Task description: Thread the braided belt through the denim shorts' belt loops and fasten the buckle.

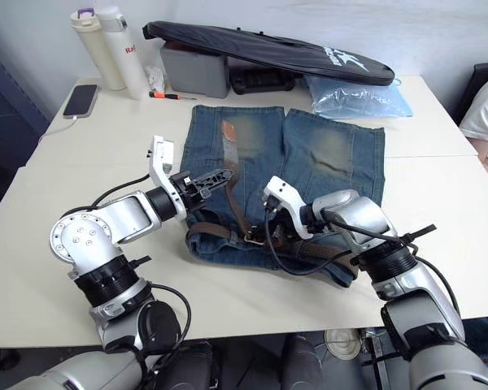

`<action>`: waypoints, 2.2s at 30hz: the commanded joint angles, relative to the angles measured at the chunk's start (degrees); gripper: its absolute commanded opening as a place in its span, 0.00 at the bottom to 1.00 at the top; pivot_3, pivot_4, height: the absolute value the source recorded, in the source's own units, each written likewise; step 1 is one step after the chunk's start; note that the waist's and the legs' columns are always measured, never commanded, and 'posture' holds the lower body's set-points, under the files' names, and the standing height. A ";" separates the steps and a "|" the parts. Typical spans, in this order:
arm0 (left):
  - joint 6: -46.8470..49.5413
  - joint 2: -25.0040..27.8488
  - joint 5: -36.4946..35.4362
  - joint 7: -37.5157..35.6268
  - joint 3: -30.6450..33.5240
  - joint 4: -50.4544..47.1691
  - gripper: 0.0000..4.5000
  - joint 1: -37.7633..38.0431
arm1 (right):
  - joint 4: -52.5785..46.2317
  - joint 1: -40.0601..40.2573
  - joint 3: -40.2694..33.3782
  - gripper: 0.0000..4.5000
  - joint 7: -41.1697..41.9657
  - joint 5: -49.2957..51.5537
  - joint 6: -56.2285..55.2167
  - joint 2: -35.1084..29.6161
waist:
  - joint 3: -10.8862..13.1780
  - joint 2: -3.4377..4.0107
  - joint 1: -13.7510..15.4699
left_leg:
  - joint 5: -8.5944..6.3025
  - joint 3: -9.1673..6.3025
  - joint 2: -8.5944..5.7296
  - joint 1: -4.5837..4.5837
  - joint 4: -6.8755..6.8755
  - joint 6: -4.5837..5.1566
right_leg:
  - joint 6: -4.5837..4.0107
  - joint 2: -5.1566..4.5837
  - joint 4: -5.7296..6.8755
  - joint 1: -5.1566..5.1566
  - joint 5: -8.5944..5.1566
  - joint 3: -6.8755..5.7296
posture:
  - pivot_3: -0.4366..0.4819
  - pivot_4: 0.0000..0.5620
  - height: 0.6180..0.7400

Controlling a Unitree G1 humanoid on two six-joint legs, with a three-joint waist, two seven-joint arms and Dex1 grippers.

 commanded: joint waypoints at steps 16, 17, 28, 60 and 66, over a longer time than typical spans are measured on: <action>-15.36 3.35 -1.46 -11.38 -15.10 20.73 0.00 -13.37 | -7.19 4.01 19.49 0.01 -4.12 -20.41 3.44 -2.80 | -0.46 -0.03 0.15 | -0.02 -0.12 0.00 0.33 -0.02 -0.02 | -0.02 0.00 -0.19 0.49 -0.01 -0.09 | 0.48 0.27 1.00; -17.57 3.84 -0.56 -13.04 -17.25 23.30 0.00 -14.60 | -8.11 4.43 19.45 0.01 -4.35 -20.66 3.93 -2.66 | -0.46 -0.03 0.13 | -0.03 -0.13 0.00 0.50 -0.07 -0.03 | -0.05 0.01 -0.28 0.66 -0.02 -0.11 | 0.48 0.27 1.00; -45.04 3.45 11.41 -31.66 -29.68 60.33 0.00 -33.07 | -15.32 8.01 18.75 0.01 -6.00 -22.15 8.27 -2.23 | -0.45 0.02 0.42 | -0.06 -0.23 -0.02 0.69 -0.38 -0.05 | -0.08 0.06 -0.74 0.82 -0.04 -0.20 | 0.48 0.27 1.00; -36.82 10.66 18.57 -43.59 -30.76 53.52 0.00 -20.58 | -21.81 8.22 -6.64 0.01 -6.56 -11.53 13.02 -3.72 | -0.18 0.50 0.56 | -0.03 -0.36 -0.05 0.46 -0.84 0.00 | -0.06 0.06 -0.75 0.67 0.00 -0.36 | 0.48 0.27 1.00; -31.83 10.55 15.98 -39.50 -30.70 44.26 0.00 -15.98 | -28.43 7.27 -15.69 0.01 -7.55 -4.52 21.96 -7.63 | 0.27 0.57 1.53 | 0.02 -0.31 -0.08 -0.55 -0.72 -0.04 | 0.00 0.09 -0.75 -0.36 0.03 -0.36 | 0.48 0.27 1.00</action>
